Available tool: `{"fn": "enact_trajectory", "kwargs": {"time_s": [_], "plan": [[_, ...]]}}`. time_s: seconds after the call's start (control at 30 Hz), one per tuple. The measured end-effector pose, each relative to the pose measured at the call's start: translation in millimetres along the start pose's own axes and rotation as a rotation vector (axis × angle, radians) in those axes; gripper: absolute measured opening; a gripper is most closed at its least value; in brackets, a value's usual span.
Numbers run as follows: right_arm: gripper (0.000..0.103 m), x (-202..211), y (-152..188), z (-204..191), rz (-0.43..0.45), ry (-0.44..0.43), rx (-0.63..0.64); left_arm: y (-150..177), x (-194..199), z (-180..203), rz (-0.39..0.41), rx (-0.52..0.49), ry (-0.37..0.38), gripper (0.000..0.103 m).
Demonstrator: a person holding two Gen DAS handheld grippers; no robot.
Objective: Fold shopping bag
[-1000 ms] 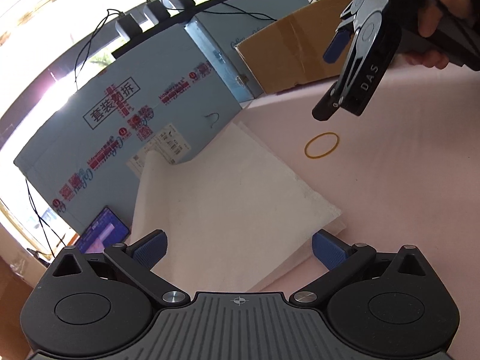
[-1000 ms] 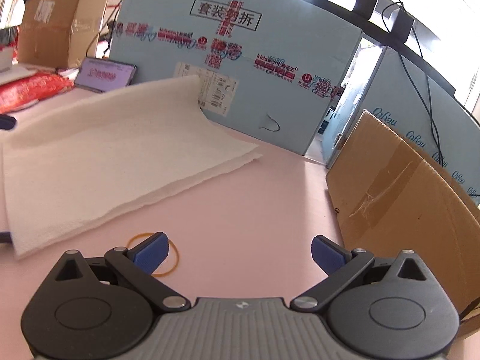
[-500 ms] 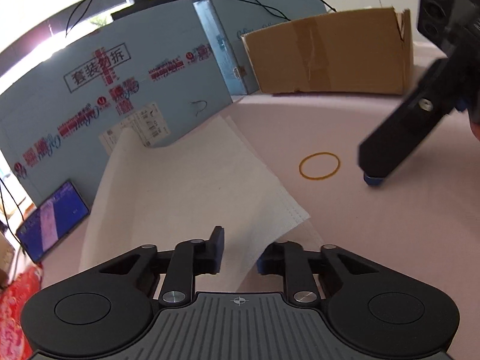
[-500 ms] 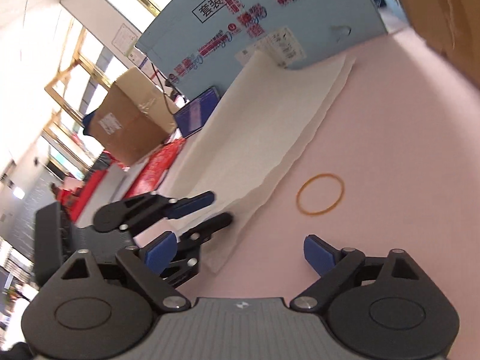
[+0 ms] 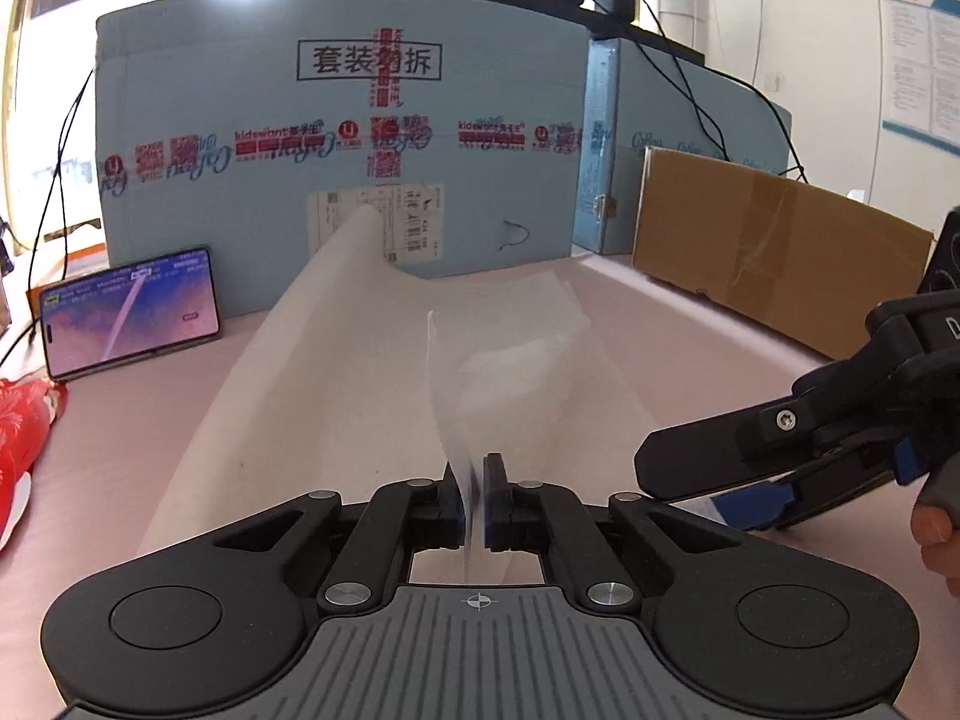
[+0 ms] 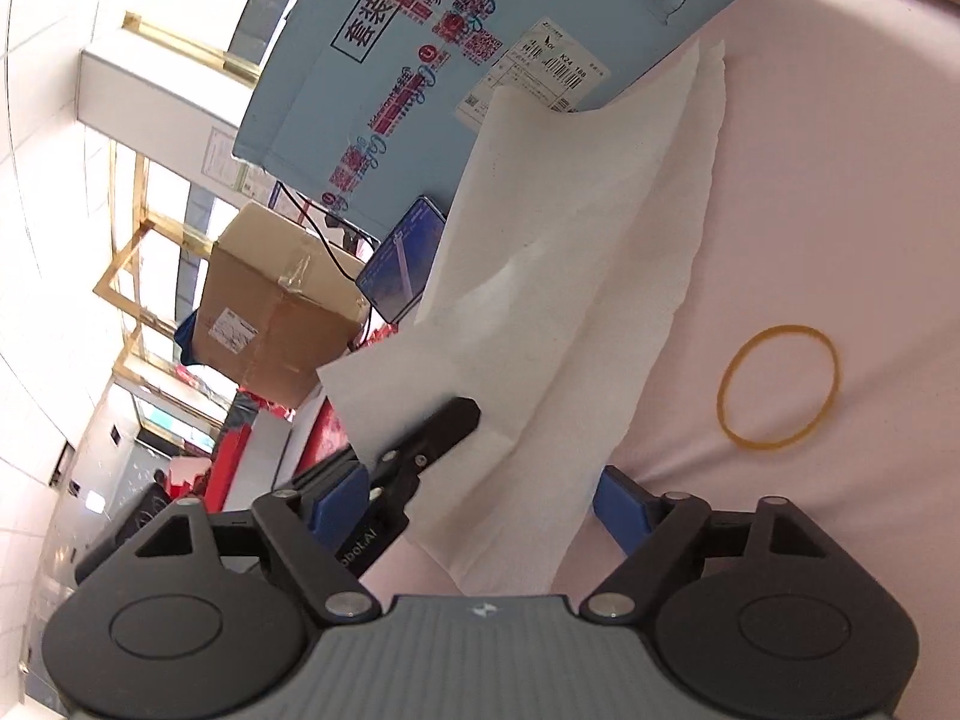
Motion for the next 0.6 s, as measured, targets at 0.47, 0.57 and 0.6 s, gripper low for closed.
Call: {"fn": "enact_trajectory", "kwargs": {"time_s": [0.47, 0.57, 0.6], "plan": [[0.001, 64.5, 4.9, -8.5, 0.152, 0.093, 0.235, -11.0, 93.7, -20.2, 0.320, 0.151, -0.116, 0.002], [0.001, 98.1, -1.1, -6.6, 0.251, 0.145, 0.272, 0.5, 114.4, -20.5, 0.342, 0.161, -0.154, 0.002], [0.001, 113.1, -2.5, -4.2, 0.288, 0.163, 0.279, 6.4, 121.2, -20.0, 0.341, 0.165, -0.170, 0.002]]}}
Point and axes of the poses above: each gripper's, at about its wrist camera, not at the fingertips, and x roughly against the way its jaws point, z to its right, y to its underside, the point moved 4 cm from there along -x, roughly the way its jaws point, and after that the axes turned 3 degrees about y, right-handed, at the moved point
